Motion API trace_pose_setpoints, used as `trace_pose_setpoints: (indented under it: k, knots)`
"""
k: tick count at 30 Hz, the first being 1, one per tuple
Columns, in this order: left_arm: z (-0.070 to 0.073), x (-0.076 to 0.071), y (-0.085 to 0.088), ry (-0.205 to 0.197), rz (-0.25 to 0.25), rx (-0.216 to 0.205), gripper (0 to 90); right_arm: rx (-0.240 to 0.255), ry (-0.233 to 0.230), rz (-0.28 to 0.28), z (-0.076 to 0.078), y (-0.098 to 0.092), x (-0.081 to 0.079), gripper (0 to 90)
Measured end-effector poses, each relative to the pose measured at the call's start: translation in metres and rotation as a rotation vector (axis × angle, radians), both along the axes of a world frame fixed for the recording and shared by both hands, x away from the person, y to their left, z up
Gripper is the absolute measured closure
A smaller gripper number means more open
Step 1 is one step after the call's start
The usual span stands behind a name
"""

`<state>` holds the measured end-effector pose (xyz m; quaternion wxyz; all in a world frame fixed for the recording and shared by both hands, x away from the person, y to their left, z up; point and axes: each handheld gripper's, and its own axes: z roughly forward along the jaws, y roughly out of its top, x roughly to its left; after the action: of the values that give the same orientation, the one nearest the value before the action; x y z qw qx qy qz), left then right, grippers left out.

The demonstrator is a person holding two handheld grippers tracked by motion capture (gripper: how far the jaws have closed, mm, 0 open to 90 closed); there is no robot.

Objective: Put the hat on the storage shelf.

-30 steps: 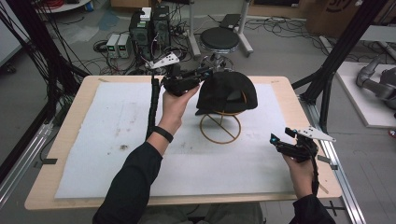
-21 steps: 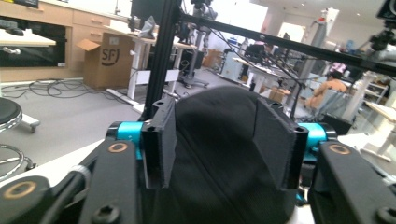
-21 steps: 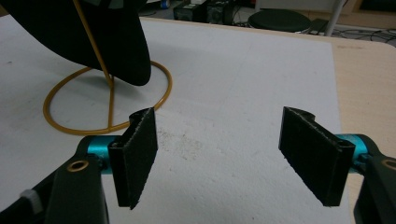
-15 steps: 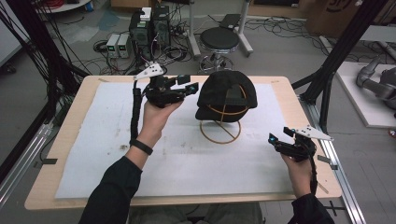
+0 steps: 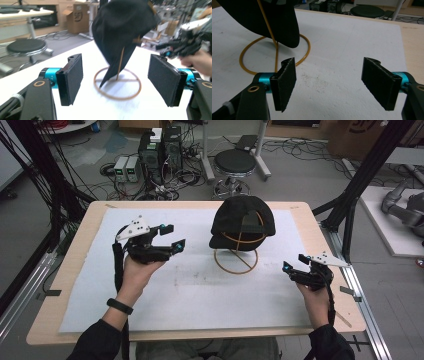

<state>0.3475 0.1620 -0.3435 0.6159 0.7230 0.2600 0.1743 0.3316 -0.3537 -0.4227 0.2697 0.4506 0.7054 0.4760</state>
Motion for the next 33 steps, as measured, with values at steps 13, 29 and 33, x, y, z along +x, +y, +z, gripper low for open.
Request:
trace_pose_setpoints:
  k: [13, 29, 33]
  knots:
    - [-0.049, -0.027, 0.037, 0.038, 0.088, 0.043, 25.4, -0.010, 0.002, 0.014, -0.001, 0.004, 0.003, 27.4]
    - [-0.070, -0.035, 0.063, 0.027, 0.178, 0.124, 24.3, -0.011, 0.009, 0.027, -0.002, 0.010, 0.011, 27.3]
    - [-0.069, -0.034, 0.067, 0.021, 0.199, 0.129, 24.4, -0.010, 0.011, 0.025, -0.003, 0.009, 0.010, 27.3]
